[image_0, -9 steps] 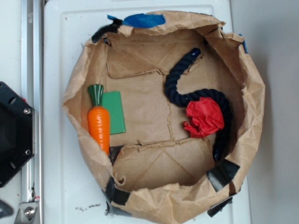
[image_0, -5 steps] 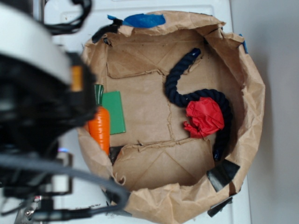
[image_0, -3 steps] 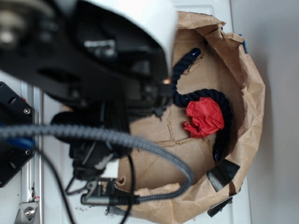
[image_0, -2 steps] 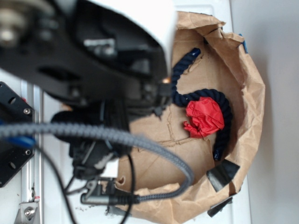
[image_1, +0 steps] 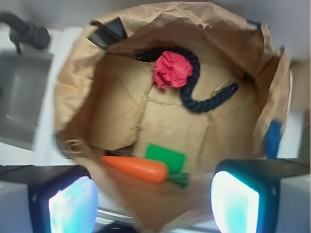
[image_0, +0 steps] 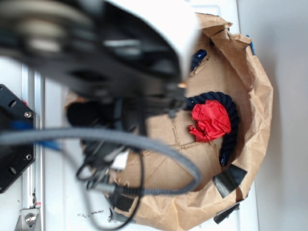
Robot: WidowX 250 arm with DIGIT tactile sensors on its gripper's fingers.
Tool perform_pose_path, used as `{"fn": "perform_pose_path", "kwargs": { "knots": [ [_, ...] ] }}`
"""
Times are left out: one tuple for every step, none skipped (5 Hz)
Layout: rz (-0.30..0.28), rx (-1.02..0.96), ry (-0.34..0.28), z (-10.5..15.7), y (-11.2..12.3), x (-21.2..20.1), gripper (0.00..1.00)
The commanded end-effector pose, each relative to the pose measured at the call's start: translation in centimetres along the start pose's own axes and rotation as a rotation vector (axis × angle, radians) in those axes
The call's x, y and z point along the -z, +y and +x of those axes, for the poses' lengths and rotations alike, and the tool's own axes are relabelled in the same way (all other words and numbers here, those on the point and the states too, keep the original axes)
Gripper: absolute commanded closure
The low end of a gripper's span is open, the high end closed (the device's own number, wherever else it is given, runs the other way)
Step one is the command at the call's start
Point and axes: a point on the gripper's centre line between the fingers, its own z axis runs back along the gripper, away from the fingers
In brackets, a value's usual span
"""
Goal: Grab the blue rope.
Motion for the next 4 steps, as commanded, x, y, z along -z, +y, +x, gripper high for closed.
{"fn": "perform_pose_path", "kwargs": {
  "knots": [
    [-0.054, 0.369, -0.046, 2.1, 2.1, 0.6, 0.00],
    [-0.088, 0.517, -0.075, 3.1, 4.1, 2.4, 0.00],
    [-0.030, 0.556, -0.085, 3.8, 5.1, 4.1, 0.00],
    [-0.049, 0.601, -0.097, 4.6, 5.3, 7.3, 0.00]
  ]
}}
